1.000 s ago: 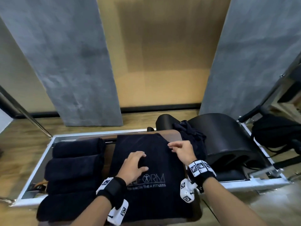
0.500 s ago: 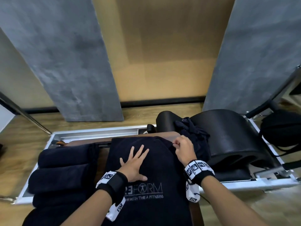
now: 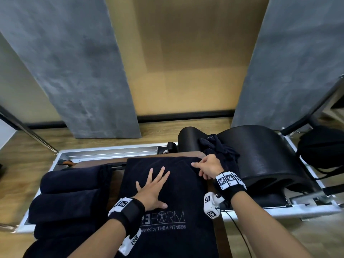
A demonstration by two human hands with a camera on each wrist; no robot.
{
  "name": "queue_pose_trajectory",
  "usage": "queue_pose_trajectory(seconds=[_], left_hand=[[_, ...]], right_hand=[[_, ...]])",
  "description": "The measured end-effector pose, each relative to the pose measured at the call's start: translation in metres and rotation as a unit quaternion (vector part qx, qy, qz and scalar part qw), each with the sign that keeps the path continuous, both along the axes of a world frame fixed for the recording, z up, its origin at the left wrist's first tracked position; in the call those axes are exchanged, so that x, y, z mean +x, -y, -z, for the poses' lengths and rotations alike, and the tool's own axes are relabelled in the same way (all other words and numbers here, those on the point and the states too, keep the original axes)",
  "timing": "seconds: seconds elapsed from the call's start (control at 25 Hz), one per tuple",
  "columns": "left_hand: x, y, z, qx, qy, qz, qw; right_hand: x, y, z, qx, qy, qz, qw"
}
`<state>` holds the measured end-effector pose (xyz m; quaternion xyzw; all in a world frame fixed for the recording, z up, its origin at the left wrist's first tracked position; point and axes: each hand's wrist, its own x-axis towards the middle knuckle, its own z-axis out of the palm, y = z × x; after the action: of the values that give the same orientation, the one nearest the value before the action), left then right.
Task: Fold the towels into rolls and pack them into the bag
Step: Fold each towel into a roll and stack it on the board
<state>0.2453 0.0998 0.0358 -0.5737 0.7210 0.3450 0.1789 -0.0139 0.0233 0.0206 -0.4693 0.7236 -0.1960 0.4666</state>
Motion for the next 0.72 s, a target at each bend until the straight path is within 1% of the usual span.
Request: queue_pose_trajectory(seconds=[0.08,0.16,0.32,0.36,0.4,0.48,0.52,0.56,0.6,0.68,0.72], left_hand=[[0.002,0.000,-0.001,-0.003,-0.002,0.001,1.000],[0.002,0.000,-0.001,-0.006,-0.003,0.002,1.000],[0.001,-0.001,0.001,-0.010,-0.004,0.004,1.000],[0.001,-0.002,0.002,-0.011,-0.004,0.004,1.000],[0.001,-0.002,0.002,-0.012,-0.004,0.002,1.000],[-0.001,-0.004,0.002,-0.017,-0.006,0.001,1.000],[-0.002,-0.005,0.002,-0.020,-0.007,0.001,1.000],[-0.002,-0.007,0.002,-0.026,-0.010,0.001,1.000],[-0.001,-0.010,0.001,-0.033,-0.016,-0.001,0.999],[0.003,-0.020,0.003,-0.063,-0.037,-0.013,0.997],[0.005,-0.026,0.005,-0.092,-0.043,-0.017,0.995]], right_hand=[[-0.002,0.004,0.001,0.032,0.020,0.035,0.999],[-0.004,0.007,0.001,0.044,0.041,0.076,0.995],[-0.003,0.006,-0.002,0.042,0.081,0.061,0.994],[-0.003,0.008,-0.002,0.038,0.084,0.078,0.993],[-0.005,0.011,-0.002,0.031,0.084,0.116,0.989],[-0.013,0.014,-0.004,0.007,0.062,0.227,0.972],[-0.018,0.013,-0.007,-0.004,0.048,0.265,0.963],[-0.022,0.011,-0.009,-0.008,0.045,0.275,0.960],[-0.022,0.006,-0.011,-0.004,0.053,0.259,0.964],[-0.016,-0.010,-0.017,0.013,0.085,0.181,0.980],[-0.012,-0.020,-0.019,0.024,0.102,0.138,0.985]])
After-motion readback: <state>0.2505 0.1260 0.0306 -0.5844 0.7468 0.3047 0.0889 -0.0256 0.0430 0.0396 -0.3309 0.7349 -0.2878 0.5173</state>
